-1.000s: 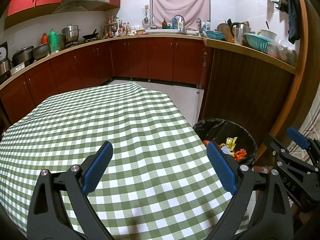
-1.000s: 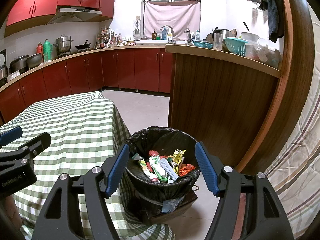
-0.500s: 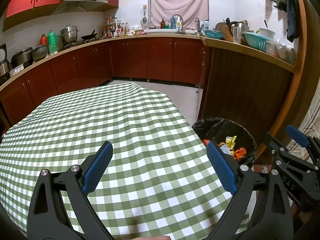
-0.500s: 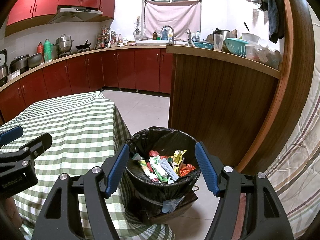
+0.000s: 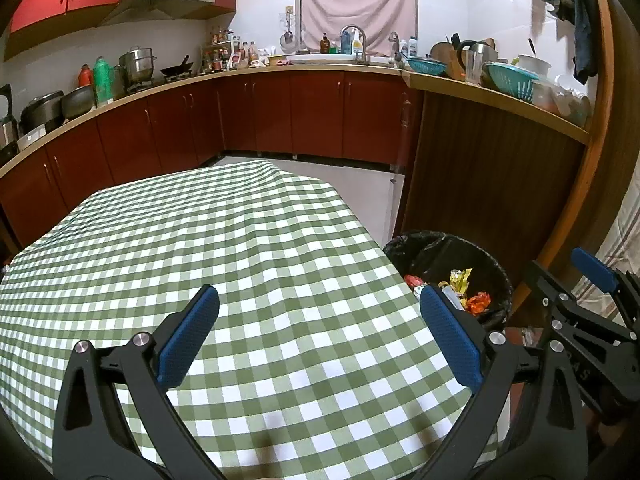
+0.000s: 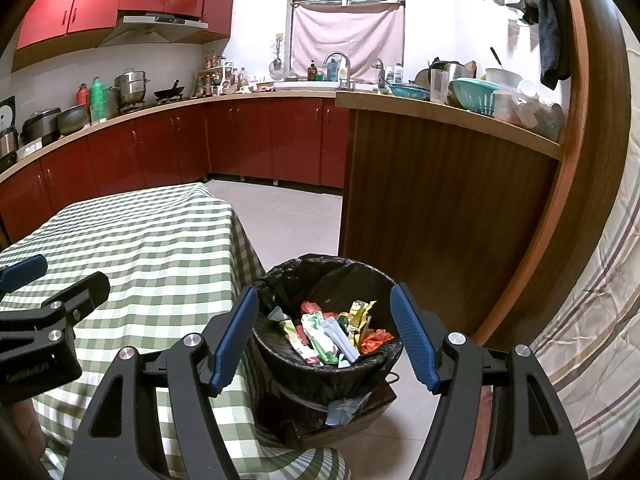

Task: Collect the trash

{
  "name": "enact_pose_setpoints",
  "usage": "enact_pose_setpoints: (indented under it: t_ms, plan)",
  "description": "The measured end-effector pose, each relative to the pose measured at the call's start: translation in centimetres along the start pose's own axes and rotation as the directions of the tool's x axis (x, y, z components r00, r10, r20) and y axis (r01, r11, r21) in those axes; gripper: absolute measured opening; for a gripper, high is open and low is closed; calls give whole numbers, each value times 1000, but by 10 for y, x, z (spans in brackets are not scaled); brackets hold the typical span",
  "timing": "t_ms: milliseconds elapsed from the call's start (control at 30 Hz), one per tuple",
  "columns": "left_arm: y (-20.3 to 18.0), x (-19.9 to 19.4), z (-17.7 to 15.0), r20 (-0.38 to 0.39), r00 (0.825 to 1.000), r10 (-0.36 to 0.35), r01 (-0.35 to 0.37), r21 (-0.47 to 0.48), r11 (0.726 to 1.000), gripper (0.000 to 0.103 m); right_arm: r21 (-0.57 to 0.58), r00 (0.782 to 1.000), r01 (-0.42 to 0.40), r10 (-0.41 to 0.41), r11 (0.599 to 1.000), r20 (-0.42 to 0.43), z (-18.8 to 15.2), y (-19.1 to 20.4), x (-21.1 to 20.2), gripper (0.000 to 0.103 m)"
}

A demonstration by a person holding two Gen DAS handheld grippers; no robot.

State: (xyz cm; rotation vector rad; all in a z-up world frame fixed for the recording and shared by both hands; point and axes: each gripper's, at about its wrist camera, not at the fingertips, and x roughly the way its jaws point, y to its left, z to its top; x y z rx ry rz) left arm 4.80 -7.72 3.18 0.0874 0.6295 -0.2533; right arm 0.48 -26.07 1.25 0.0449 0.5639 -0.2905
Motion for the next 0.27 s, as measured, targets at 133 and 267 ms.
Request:
enact_pose_setpoints:
  t_ms: [133,267]
  plan:
    - [5,2,2,-9,1000,1,-1,-1,1000,98,-2,1000,-2,2,1000,3,1,2,-1,70]
    - [18,4,1,-21,1000,20,-21,-15,1000,98,-15,1000,-9,9,1000,2,4,8,-2,72]
